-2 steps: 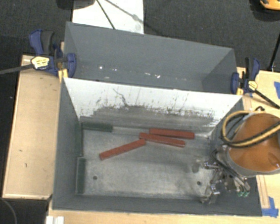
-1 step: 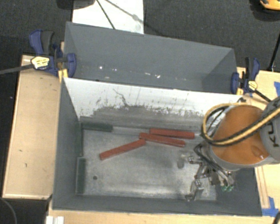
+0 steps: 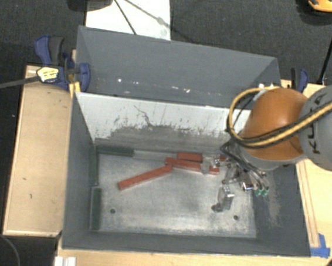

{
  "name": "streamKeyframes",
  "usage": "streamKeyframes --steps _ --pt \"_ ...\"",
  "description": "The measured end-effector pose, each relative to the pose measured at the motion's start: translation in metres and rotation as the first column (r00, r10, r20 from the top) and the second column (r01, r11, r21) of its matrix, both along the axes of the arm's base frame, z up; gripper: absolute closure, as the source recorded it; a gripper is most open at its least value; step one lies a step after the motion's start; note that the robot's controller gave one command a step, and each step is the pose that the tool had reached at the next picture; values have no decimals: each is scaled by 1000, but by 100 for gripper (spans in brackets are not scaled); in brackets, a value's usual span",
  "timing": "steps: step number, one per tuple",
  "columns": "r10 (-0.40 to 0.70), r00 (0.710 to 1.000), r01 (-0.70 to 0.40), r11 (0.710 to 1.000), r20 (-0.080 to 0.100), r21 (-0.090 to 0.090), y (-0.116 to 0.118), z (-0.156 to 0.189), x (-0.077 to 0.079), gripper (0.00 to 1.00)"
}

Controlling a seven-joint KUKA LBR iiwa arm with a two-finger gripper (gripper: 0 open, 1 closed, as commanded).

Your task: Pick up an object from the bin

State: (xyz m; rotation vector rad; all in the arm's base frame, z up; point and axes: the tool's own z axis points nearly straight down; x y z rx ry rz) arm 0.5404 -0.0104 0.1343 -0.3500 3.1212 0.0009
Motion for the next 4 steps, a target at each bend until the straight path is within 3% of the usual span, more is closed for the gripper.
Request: streamKeyframes --steps 1,2,3,4 --pt "149 989 -149 989 8 -1 24 16 2 0" --pt "148 989 -148 989 1 0 48 34 -12 0" --pt "-146 989 146 989 4 1 76 9 -2 0" --pt "89 996 -89 996 1 0 91 2 24 0"
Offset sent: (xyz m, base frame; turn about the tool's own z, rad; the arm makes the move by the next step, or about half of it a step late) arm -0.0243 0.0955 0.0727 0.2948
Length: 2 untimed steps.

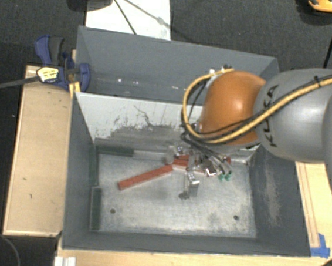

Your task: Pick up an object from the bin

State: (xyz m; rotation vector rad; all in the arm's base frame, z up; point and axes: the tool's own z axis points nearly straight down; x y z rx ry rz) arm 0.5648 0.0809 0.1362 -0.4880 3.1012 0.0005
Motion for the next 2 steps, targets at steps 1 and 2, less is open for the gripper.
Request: streamKeyframes --steps 1,2 --pt "162 987 -162 987 1 0 16 -17 6 0" --pt "29 1000 -29 1000 2 1 18 -64 26 100"
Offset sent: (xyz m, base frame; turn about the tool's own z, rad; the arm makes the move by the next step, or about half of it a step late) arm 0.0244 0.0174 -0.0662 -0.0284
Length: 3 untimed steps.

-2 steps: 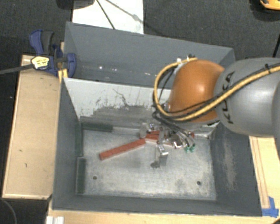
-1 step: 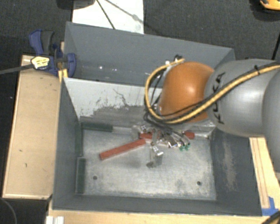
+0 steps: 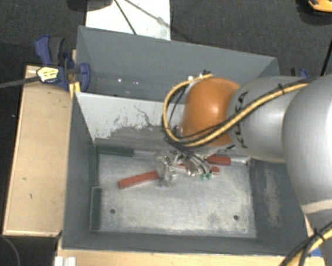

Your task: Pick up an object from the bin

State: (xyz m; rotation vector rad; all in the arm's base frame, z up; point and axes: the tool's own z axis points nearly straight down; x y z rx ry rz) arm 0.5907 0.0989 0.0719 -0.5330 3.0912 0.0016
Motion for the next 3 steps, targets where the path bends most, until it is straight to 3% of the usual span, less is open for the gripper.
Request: streamKeyframes --steps 1,2,3 --pt "2 1000 -2 1000 -2 -1 0 -1 -1 0" --pt "5 1000 -5 1000 -1 -1 0 -1 -1 100" --pt "5 1000 -5 1000 -1 -1 0 -1 -1 100"
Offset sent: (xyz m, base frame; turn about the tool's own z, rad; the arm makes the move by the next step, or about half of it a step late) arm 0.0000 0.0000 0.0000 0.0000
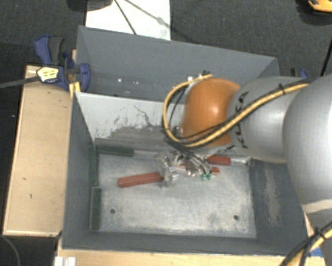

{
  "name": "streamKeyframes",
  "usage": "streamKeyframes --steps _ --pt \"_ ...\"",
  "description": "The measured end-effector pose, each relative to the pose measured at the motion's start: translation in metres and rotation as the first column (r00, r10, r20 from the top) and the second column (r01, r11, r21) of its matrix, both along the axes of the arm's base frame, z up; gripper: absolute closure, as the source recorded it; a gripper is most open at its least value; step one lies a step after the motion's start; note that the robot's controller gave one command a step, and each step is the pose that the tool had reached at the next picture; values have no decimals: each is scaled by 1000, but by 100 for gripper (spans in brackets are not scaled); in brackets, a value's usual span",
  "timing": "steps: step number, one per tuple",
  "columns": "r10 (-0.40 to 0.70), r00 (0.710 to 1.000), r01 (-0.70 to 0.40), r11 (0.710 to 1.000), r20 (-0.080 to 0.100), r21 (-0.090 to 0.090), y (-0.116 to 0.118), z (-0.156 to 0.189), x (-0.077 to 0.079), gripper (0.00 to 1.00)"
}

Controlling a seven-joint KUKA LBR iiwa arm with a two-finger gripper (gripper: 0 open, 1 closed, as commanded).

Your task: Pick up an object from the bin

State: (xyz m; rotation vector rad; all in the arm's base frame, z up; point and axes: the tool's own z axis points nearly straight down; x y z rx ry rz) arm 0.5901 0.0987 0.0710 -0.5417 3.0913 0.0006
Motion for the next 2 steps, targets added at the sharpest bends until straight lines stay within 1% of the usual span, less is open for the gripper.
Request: streamKeyframes --steps 1,2 --pt "11 1000 -11 1000 -5 -1 -4 55 -1 100" --pt "16 1000 -16 1000 -1 0 -12 168 -50 100"
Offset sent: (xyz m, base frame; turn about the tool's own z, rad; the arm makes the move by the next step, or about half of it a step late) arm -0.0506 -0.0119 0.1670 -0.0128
